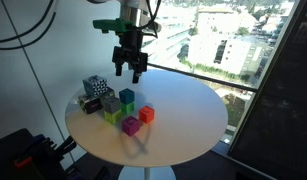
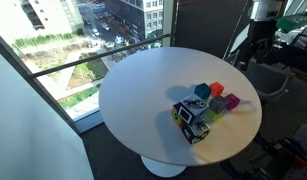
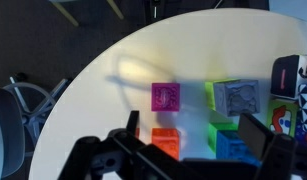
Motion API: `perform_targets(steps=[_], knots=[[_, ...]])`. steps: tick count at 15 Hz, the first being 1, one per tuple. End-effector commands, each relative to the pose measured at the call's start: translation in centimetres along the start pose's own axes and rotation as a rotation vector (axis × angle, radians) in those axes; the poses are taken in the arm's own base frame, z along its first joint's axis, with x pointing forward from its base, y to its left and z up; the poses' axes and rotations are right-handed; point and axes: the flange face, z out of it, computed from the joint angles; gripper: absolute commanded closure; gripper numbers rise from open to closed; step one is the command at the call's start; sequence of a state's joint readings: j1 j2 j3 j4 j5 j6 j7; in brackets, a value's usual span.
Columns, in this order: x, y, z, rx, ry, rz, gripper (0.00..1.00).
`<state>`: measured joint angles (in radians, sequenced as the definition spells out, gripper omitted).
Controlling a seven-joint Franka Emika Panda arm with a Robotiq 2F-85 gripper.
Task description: Put the orange block on the table
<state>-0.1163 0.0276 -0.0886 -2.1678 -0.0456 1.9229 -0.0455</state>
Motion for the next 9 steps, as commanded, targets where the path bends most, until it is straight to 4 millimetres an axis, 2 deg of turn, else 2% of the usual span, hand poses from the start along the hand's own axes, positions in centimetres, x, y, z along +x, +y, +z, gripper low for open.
perform_targets(steps=[1, 9], knots=[[-1.9, -0.1, -2.6, -0.014, 0.020, -0.020, 0.00], [-4.2, -0.3, -6.3, 0.031, 0.133, -0.033, 0.00]])
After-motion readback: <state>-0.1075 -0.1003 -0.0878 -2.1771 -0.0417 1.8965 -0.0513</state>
